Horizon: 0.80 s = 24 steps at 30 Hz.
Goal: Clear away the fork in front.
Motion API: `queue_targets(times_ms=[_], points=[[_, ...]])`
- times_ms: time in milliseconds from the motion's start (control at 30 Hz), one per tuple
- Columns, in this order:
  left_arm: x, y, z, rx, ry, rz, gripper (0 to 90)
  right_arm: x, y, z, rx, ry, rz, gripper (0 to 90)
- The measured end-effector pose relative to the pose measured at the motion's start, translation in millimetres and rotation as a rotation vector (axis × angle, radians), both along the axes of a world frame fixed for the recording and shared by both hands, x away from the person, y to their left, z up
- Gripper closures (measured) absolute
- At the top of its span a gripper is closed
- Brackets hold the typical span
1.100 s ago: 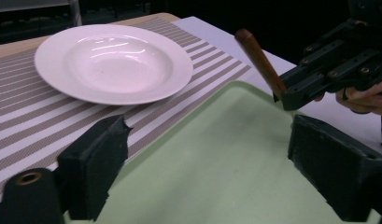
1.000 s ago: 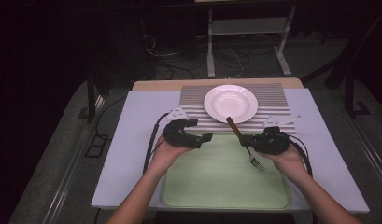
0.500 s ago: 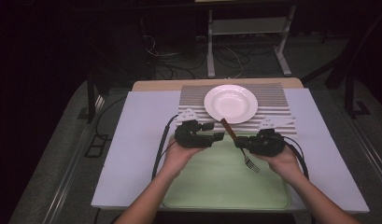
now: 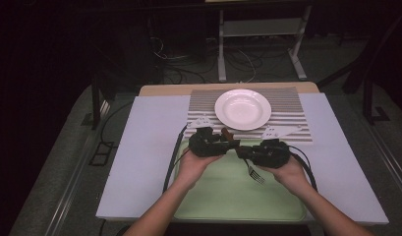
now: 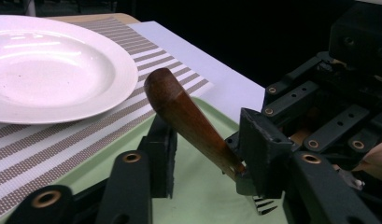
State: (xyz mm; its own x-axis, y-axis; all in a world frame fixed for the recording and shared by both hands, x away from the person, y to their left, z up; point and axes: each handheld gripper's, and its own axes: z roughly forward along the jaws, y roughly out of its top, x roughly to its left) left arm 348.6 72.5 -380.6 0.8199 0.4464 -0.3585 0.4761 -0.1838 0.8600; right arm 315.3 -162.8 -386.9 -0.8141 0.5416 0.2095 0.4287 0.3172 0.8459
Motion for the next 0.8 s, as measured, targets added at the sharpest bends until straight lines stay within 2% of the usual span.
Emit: queue_targets(times_ms=[167, 333, 433, 600, 667, 733, 800], points=[[-0.6, 0.0, -0.7, -0.01, 0.012, 0.0, 64.6, -1.2, 1.6, 0.7, -0.006, -0.01, -0.008, 76.7], [-1.2, -0.1, 0.6, -0.043, 0.027, -0.016, 70.0, -1.5, 1.2, 2.0, -0.005, -0.019, -0.015, 76.7], [-1.9, 0.5, 2.8, -0.061, 0.023, -0.032, 74.4, -2.5, 2.2, 3.0, -0.004, -0.028, -0.015, 76.7], [-3.3, 2.1, 8.9, -0.078, 0.02, -0.054, 78.5, -5.7, 3.7, 5.5, -0.003, -0.069, -0.011, 74.9], [-3.4, 4.9, 11.6, -0.074, 0.008, -0.049, 79.3, -5.7, 2.3, 6.4, 0.009, -0.067, 0.005, 67.1], [-1.6, 9.7, 13.3, -0.072, 0.006, -0.049, 79.8, -6.8, 0.1, 7.1, 0.004, -0.089, -0.002, 60.9], [0.2, 14.9, 14.8, -0.067, 0.007, -0.05, 80.0, -5.6, -4.4, 7.0, 0.013, -0.073, 0.0, 52.4]])
